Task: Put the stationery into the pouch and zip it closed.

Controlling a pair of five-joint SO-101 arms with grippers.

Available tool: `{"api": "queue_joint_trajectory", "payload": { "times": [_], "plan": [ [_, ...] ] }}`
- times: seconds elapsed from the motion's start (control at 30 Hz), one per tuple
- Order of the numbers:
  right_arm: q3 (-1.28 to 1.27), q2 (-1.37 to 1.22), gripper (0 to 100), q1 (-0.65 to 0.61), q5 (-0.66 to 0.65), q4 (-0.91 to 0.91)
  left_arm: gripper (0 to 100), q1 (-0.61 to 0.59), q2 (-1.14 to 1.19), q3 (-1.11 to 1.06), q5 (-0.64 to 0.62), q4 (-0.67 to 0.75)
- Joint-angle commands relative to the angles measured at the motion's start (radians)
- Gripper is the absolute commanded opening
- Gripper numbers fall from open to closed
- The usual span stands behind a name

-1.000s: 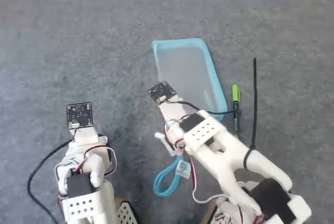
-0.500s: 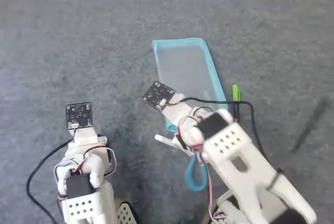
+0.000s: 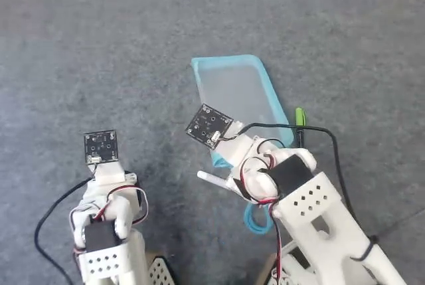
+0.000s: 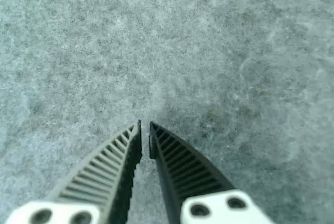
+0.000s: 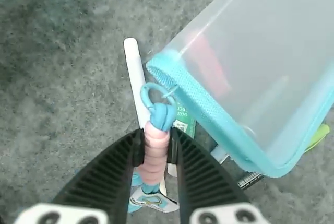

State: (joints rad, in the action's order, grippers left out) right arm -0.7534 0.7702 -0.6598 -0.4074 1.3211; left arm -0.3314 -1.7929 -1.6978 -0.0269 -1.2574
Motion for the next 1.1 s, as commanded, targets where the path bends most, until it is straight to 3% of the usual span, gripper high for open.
{"api": "queue_joint_trajectory", "payload": {
  "times": [0.0, 0.33, 0.6, 0.8, 0.97, 1.07],
  "plan": [
    [0.058, 0.051, 0.6, 0.012, 0.002, -0.007, 3, 0.009, -0.021, 0.013, -0.017, -0.003],
    [0.058, 0.050, 0.6, 0.010, 0.018, -0.007, 3, 0.009, -0.023, 0.015, -0.018, 0.029],
    [0.058, 0.048, 0.6, 0.012, 0.018, -0.036, 3, 0.000, -0.023, 0.015, -0.011, 0.239],
    [0.064, 0.048, 0.6, 0.012, 0.014, -0.058, 3, -0.006, -0.025, 0.058, 0.292, 0.348],
    [0.110, 0.005, 0.6, 0.012, 0.011, -0.074, 4, 0.135, -0.015, 0.179, 0.167, 0.358],
    [0.238, -0.094, 0.6, 0.013, 0.015, -0.019, 11, 0.196, 0.083, 0.260, 0.141, 0.391]
  ]
}}
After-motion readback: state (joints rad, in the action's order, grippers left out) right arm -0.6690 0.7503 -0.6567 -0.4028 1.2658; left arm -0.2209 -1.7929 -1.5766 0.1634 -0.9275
